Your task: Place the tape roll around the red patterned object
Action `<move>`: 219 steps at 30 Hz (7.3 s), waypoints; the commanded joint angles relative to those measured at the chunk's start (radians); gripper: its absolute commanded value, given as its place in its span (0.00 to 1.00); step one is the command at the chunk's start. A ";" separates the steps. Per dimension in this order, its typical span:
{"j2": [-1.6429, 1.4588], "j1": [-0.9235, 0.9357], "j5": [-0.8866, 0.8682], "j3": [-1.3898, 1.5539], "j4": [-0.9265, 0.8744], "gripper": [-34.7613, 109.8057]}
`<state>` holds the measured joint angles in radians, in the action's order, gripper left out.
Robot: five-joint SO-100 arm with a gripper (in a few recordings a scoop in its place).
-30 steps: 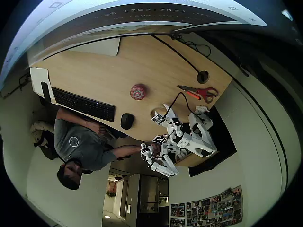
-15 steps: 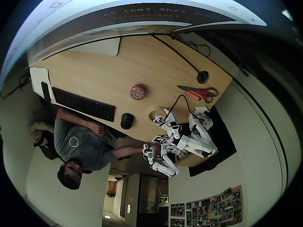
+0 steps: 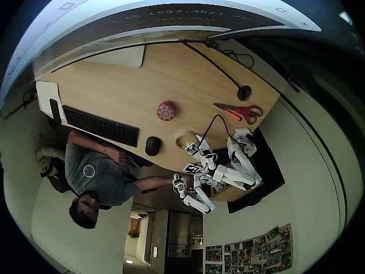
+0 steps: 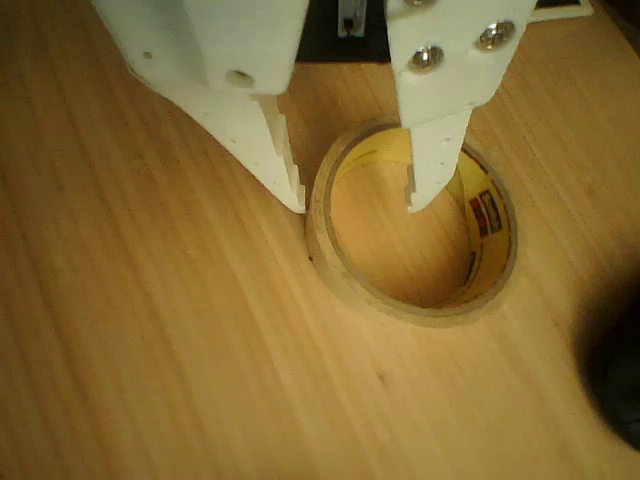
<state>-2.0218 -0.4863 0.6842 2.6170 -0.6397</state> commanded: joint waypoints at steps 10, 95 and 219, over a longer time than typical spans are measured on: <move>0.031 -0.015 0.017 0.005 0.037 0.36; 0.397 0.609 0.615 -1.005 -0.566 0.24; 0.198 0.383 0.517 -1.158 -0.836 0.45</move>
<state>-1.8101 -0.0844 1.1842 1.5861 -1.3929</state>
